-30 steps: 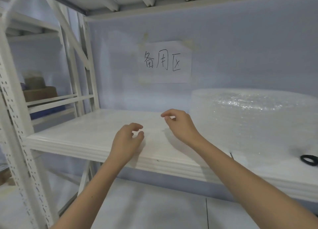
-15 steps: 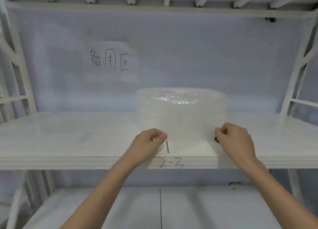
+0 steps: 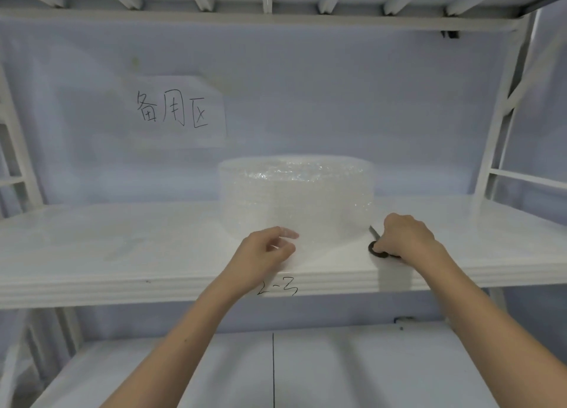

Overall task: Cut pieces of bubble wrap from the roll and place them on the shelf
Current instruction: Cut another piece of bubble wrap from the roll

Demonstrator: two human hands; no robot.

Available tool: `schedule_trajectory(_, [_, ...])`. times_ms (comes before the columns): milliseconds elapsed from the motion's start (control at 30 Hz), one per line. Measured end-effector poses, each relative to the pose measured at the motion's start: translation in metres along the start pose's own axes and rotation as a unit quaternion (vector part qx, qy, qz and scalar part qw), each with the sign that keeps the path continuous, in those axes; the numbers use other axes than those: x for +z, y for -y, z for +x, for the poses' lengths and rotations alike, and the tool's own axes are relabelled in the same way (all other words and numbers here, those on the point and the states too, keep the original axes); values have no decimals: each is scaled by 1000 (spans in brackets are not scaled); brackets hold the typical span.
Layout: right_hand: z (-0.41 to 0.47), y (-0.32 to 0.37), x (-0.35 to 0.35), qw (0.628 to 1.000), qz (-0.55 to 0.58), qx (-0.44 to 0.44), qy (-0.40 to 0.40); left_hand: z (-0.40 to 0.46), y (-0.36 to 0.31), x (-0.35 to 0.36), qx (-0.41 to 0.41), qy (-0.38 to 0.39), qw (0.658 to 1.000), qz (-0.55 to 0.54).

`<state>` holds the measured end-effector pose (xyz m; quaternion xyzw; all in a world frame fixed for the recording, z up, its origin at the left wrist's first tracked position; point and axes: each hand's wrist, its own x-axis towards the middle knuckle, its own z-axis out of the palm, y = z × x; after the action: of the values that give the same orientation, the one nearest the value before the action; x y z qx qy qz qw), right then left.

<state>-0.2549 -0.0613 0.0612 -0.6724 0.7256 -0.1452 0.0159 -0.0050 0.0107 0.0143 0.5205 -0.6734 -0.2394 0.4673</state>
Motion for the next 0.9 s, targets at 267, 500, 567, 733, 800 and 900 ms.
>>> schedule_trajectory(267, [-16, -37, -17, 997, 64, 26, -31, -4, -2, 2, -4, 11, 999, -32])
schedule_trajectory(500, [-46, -79, -14, 853, 519, 22, 51, -6, 1, -4, -8, -13, 997, 71])
schedule_trajectory(567, [-61, -72, -7, 761, 635, 22, 129, -7, 1, -7, -21, -1, 999, 43])
schedule_trajectory(733, [-97, -38, 36, 697, 649, -53, 300, -9, 0, -6, -30, 11, 999, 11])
schedule_trajectory(800, [-108, -23, 57, 683, 644, -67, 338, -9, 0, -4, -35, 9, 999, -21])
schedule_trajectory(900, [-123, -5, 79, 662, 646, -64, 375, -9, -2, -1, -46, 7, 997, -63])
